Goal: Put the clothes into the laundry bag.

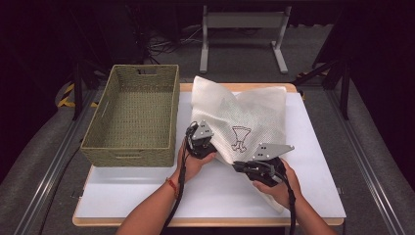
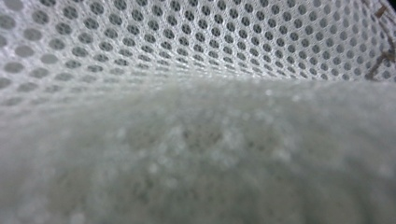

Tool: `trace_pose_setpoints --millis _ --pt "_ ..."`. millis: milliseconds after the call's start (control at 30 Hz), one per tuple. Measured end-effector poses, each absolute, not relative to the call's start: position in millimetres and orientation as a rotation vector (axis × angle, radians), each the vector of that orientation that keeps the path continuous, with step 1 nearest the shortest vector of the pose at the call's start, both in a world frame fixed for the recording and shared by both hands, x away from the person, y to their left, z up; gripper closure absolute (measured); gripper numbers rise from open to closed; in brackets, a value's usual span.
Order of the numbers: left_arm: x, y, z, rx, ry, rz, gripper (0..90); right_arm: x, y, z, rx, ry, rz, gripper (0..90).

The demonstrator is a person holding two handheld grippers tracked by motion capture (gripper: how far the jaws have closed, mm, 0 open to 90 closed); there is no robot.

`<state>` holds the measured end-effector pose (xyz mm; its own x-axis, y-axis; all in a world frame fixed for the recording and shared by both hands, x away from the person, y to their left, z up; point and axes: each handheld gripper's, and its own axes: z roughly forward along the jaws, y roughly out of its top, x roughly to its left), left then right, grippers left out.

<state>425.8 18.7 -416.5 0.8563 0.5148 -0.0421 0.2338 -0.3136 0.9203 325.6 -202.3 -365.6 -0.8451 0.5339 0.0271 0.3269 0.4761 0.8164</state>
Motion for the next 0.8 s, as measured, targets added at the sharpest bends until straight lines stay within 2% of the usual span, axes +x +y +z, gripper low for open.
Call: trace_pose_setpoints --millis 300,433,667,800 --pt "440 19 -439 1.906 0.680 0.300 80.0 325 -193 -372 0.720 2.511 1.233 87.7" --pt "437 23 -442 1.946 0.652 0.318 77.2 331 -191 -385 0.730 2.535 1.128 86.8" --pt "422 33 -434 1.986 0.596 0.323 64.5 332 -193 -384 0.759 2.537 1.123 83.6" --pt "409 40 -429 2.049 0.540 0.322 67.5 327 -199 -374 0.743 2.518 1.168 83.4"
